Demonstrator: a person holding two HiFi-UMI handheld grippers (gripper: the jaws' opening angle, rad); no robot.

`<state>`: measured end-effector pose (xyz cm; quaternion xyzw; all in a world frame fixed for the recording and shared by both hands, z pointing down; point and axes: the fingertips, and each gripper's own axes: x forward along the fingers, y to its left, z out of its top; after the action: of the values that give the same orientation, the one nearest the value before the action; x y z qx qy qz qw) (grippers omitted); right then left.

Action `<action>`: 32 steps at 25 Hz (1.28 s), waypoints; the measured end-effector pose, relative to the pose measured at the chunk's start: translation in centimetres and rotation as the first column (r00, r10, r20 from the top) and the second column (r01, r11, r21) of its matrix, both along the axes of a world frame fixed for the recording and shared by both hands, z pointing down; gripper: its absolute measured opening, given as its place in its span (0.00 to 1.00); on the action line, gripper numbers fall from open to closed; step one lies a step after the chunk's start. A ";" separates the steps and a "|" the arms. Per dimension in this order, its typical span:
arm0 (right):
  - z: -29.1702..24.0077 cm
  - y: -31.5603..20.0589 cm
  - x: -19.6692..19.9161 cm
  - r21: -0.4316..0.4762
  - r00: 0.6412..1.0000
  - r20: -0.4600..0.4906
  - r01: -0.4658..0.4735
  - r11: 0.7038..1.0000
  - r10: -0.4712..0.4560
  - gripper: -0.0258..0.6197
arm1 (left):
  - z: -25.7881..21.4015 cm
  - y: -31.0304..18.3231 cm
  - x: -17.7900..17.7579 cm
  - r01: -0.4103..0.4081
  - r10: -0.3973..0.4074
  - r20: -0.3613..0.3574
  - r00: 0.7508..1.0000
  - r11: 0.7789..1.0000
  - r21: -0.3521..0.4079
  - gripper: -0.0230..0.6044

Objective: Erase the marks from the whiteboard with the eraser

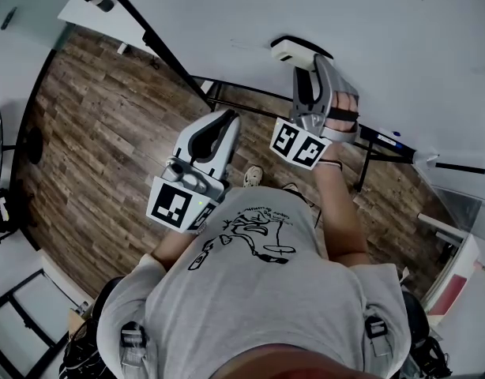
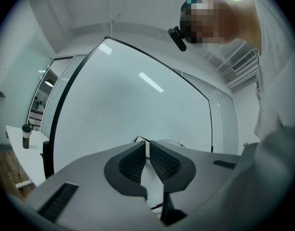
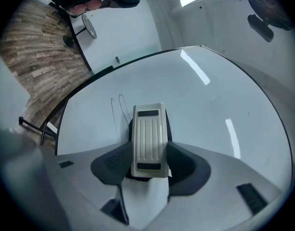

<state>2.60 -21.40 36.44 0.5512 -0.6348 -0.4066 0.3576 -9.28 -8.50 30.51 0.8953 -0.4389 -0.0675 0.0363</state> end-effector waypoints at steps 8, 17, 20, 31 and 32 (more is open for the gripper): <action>1.7 -0.2 -1.0 -0.021 0.999 -0.032 0.017 1.000 -0.018 0.40 | -0.4 0.0 -0.3 0.003 -0.003 -0.006 1.000 1.000 0.010 0.10; 3.5 -0.5 -1.9 -0.045 0.998 -0.049 0.031 0.998 -0.033 0.40 | -0.5 0.2 -0.2 0.002 -0.002 -0.001 1.000 1.000 0.010 0.10; 4.0 -0.5 -2.1 -0.054 0.998 -0.056 0.036 0.998 -0.039 0.40 | -0.5 0.2 -0.2 0.003 -0.003 -0.001 1.000 1.000 0.010 0.10; 7.0 -0.8 -3.5 -0.120 0.994 -0.089 0.059 0.991 -0.070 0.40 | -0.3 0.3 -0.6 0.015 -0.015 -0.003 1.000 1.000 0.004 0.10; 7.5 -0.9 -3.6 -0.128 0.993 -0.090 0.060 0.990 -0.072 0.40 | -0.3 0.3 -0.6 0.018 -0.018 -0.003 1.000 1.000 0.003 0.10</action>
<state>-1.05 -22.26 43.90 0.4866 -0.6592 -0.4033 0.4075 -9.91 -8.23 30.22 0.8913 -0.4466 -0.0698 0.0348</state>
